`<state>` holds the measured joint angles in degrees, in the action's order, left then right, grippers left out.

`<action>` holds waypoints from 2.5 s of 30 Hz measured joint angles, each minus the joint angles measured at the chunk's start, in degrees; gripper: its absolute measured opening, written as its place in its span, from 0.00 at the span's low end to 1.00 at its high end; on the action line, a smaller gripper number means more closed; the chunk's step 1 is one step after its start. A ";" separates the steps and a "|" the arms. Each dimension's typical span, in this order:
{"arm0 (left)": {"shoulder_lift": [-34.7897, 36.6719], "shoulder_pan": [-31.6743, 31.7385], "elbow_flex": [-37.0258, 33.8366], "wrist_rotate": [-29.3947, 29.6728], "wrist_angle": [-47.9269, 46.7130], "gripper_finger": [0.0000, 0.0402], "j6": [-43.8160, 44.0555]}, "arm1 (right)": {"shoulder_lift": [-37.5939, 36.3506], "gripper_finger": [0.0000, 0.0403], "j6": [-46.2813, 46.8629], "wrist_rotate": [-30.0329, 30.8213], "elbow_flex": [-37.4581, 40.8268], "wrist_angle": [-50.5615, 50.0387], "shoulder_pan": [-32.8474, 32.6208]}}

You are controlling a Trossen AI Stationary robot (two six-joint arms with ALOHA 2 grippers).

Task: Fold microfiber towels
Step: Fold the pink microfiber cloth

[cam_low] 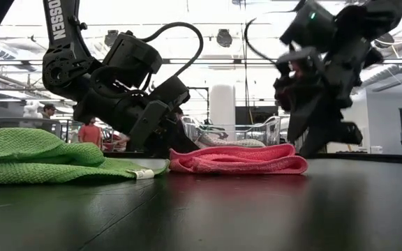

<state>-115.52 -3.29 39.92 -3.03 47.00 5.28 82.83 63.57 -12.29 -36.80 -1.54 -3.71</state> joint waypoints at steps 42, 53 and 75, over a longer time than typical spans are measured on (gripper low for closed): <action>16.54 0.09 0.04 5.38 -7.99 0.02 8.84 | 11.56 0.01 -6.54 0.52 -0.07 11.12 4.90; 30.07 0.33 0.04 11.54 -47.86 0.21 37.16 | 11.83 0.16 -10.67 1.70 0.11 17.86 4.90; 25.15 6.27 0.17 3.29 -44.34 0.66 38.39 | 11.65 0.23 -13.93 1.85 0.00 19.58 4.87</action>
<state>-90.37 2.98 40.10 0.26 2.66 43.67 94.48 49.64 -10.45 -36.80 18.04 1.17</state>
